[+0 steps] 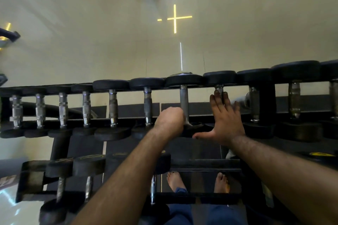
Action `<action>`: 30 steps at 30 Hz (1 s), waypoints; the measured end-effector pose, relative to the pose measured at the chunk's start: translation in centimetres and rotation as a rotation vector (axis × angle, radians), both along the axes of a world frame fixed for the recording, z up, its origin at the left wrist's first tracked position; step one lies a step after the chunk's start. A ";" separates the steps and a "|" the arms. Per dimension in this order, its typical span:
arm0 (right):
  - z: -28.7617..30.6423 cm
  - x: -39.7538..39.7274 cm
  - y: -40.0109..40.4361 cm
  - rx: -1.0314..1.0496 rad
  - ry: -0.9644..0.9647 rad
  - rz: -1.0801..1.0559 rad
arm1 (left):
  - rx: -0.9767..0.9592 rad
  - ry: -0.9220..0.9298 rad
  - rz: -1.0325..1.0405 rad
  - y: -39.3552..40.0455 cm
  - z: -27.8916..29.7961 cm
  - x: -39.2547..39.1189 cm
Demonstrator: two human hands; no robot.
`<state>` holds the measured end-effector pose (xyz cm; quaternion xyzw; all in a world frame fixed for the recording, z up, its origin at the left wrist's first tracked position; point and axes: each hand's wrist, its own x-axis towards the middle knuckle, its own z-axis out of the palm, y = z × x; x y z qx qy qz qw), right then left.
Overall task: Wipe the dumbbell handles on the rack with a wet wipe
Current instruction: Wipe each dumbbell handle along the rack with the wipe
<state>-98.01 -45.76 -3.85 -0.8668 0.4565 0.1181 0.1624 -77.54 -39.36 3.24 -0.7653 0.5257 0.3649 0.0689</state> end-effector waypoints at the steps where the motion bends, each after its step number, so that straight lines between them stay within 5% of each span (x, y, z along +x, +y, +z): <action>1: 0.0 0.0 0.0 0.004 -0.002 0.000 | -0.011 0.082 -0.007 0.0 0.4 0.5; 3: 0.1 0.0 0.1 0.012 -0.005 0.000 | -0.050 0.156 0.056 -0.2 1.1 1.9; 6: 0.1 0.1 0.1 0.001 -0.004 0.000 | -0.091 -0.069 0.182 -1.0 0.0 3.1; 9: 0.0 0.0 0.2 -0.003 -0.014 0.005 | 0.024 -0.115 0.077 -1.1 -0.1 0.9; 14: 0.1 -0.1 0.0 0.008 -0.009 0.010 | -0.083 0.334 0.170 -1.1 1.0 0.9; 20: 0.2 -0.1 0.0 -0.004 -0.018 -0.003 | -0.294 -0.062 0.606 -2.9 -1.5 4.1; 27: -0.1 -0.2 0.0 -0.013 -0.004 0.015 | -0.064 -0.088 0.150 -2.3 -0.3 1.5; 30: 0.0 -0.1 0.0 -0.015 0.025 0.051 | -0.081 -0.076 0.142 -0.6 1.1 2.6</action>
